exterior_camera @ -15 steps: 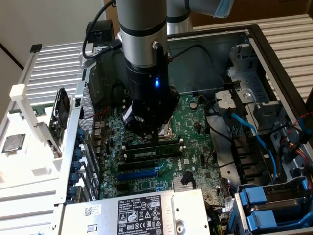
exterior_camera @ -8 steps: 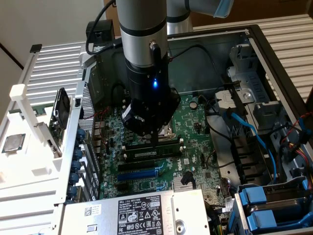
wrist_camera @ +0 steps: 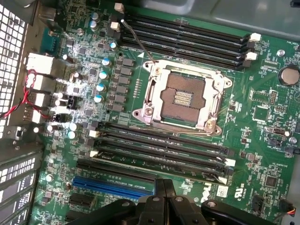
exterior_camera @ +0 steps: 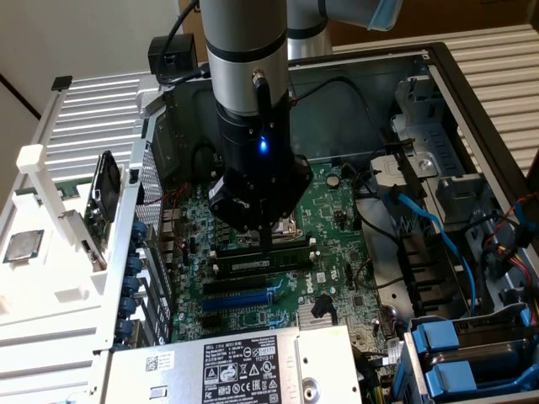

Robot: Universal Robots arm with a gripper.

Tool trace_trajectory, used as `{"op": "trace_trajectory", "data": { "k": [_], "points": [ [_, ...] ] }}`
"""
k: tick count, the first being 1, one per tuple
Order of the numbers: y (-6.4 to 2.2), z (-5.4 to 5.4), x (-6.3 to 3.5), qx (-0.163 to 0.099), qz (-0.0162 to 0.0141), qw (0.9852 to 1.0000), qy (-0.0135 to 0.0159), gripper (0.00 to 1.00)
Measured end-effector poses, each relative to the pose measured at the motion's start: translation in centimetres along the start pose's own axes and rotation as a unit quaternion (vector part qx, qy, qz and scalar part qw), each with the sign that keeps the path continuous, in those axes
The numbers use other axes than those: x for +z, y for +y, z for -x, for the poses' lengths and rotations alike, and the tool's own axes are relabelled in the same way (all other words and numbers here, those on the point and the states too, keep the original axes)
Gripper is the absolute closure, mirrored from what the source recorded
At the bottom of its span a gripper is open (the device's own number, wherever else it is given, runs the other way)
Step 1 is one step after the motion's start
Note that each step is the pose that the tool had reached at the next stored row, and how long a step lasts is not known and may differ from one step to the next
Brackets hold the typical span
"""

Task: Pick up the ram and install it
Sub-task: 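Press down the ram until it locks into place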

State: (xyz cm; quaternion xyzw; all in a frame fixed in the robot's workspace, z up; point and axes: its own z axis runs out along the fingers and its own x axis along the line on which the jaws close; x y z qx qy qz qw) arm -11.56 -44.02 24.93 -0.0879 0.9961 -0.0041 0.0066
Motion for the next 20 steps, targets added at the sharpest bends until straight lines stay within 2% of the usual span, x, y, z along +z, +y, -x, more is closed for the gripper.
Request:
{"op": "trace_trajectory", "data": {
  "k": [5, 11, 15, 16, 20],
  "points": [
    [0.0, 0.0, 0.0, 0.031, -0.0004, 0.9995, 0.0003, 0.89],
    [0.0, 0.0, 0.0, 0.058, -0.0009, 0.9983, 0.0006, 0.89],
    [0.0, 0.01, 0.0, 0.085, -0.0014, 0.9964, 0.0008, 0.89],
    [-0.01, 0.03, 0.0, 0.096, -0.0016, 0.9954, 0.0009, 0.89],
    [-0.01, 0.03, 0.0, 0.096, -0.0016, 0.9954, 0.001, 0.89]
  ]
}}
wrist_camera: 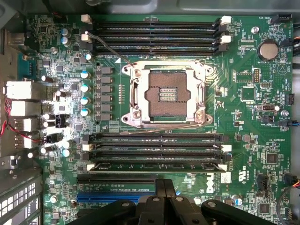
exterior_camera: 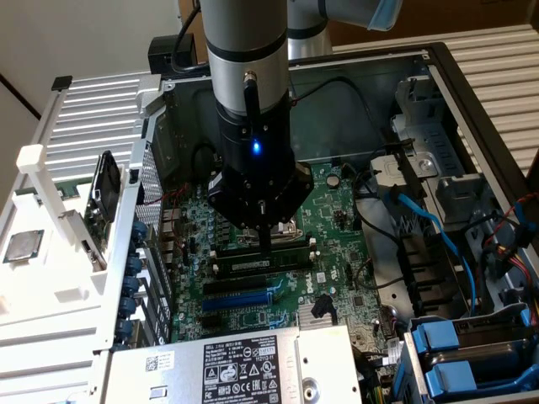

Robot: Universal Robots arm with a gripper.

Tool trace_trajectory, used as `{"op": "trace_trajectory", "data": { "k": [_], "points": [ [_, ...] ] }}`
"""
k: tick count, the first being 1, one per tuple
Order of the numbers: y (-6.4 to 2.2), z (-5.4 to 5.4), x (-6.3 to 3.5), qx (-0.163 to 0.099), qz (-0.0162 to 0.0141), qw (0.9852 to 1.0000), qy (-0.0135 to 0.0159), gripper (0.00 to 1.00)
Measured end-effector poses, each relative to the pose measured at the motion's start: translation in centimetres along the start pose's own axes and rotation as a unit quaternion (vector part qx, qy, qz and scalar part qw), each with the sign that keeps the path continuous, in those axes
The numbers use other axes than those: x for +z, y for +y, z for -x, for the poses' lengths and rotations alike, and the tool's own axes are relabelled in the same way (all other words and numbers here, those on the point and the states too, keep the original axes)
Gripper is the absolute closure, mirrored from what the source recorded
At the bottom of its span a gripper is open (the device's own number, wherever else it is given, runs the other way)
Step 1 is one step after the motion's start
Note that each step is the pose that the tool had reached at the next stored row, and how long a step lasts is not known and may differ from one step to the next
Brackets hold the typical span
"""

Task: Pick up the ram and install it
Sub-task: 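Press down the ram until it locks into place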

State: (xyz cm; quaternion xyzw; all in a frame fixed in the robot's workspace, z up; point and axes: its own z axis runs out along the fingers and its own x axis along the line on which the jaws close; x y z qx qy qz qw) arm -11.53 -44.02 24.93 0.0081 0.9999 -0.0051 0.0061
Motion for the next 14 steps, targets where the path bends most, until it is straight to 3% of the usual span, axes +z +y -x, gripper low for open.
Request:
{"op": "trace_trajectory", "data": {
  "k": [14],
  "points": [
    [0.0, 0.0, 0.0, 0.002, 0.0, 1.0, 0.0, 0.89]
  ]
}}
